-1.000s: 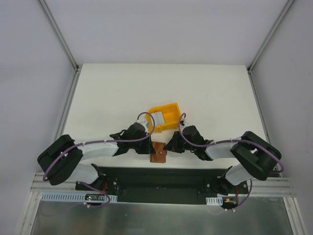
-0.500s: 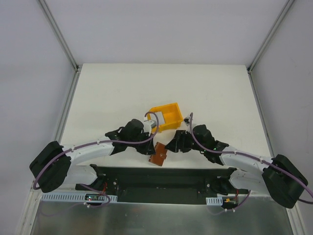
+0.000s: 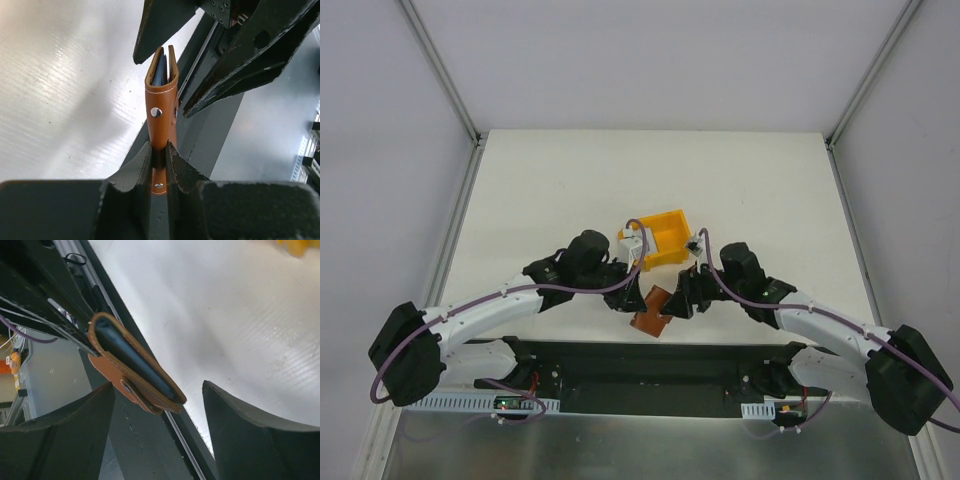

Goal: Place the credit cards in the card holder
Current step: Open the card holder at the center of the board.

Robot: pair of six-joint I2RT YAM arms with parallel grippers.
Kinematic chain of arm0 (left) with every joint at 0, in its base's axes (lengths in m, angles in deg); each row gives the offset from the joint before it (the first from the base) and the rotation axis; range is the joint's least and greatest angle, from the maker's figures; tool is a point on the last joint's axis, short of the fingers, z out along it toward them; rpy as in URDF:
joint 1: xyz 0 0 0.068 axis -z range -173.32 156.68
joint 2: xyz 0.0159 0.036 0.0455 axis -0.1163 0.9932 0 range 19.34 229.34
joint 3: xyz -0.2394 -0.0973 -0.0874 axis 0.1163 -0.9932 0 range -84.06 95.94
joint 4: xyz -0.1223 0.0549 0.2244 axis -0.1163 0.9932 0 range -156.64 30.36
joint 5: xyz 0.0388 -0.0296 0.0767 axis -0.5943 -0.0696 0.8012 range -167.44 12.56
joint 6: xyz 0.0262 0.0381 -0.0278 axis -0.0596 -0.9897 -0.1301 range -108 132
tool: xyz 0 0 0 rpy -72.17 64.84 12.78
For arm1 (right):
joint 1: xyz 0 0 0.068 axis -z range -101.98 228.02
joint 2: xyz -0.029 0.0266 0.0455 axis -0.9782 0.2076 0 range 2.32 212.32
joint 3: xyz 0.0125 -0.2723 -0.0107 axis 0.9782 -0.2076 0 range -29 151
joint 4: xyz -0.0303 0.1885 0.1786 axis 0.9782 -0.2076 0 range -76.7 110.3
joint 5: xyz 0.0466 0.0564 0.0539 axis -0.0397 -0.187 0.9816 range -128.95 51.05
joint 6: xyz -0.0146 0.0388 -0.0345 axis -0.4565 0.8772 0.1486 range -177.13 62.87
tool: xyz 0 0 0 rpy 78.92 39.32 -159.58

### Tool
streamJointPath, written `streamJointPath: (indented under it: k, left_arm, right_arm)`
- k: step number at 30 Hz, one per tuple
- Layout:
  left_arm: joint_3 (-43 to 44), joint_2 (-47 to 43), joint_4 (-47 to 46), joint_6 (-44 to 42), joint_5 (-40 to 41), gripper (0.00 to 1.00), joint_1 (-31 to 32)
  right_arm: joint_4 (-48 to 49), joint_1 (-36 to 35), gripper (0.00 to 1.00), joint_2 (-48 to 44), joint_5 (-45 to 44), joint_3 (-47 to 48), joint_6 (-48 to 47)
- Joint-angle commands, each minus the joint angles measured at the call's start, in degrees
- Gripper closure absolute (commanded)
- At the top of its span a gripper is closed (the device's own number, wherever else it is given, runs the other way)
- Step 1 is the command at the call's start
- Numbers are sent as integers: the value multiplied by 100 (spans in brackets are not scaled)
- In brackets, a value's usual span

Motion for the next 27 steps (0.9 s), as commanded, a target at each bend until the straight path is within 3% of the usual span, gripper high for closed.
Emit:
streamJointPath:
  k: [1,8,14,15,16,19,23,27]
  left_arm:
    - [206,-186,75,-205,-302,100,48]
    - [144,-336,23,-135,-126,100,-75]
    - [206,-239,-100,-56,-266,100,-127]
    - [206,-239,-100,-30,-249,95,-162]
    - [197,-257,-109,-4,-240,84,-189]
    - [92,-405,-153,75,-240,70,-382]
    - [-399,-652,-1107,478,-1010,55,-1083]
    - [-691,-513,-1963,840,-1751,50,-1595]
  right_arm:
    - [-1,102,31,-168,614,328,-281]
    - [420,243,62,-388,1149,206,105]
    - [711,252,97,-467,1344,188,361]
    - [711,260,99,-520,1335,188,370]
    - [703,260,100,-573,1326,188,387]
    - [702,339,99,-696,1379,153,413]
    - [711,366,100,-722,1563,170,422]
    - [755,375,100,-705,1669,249,466]
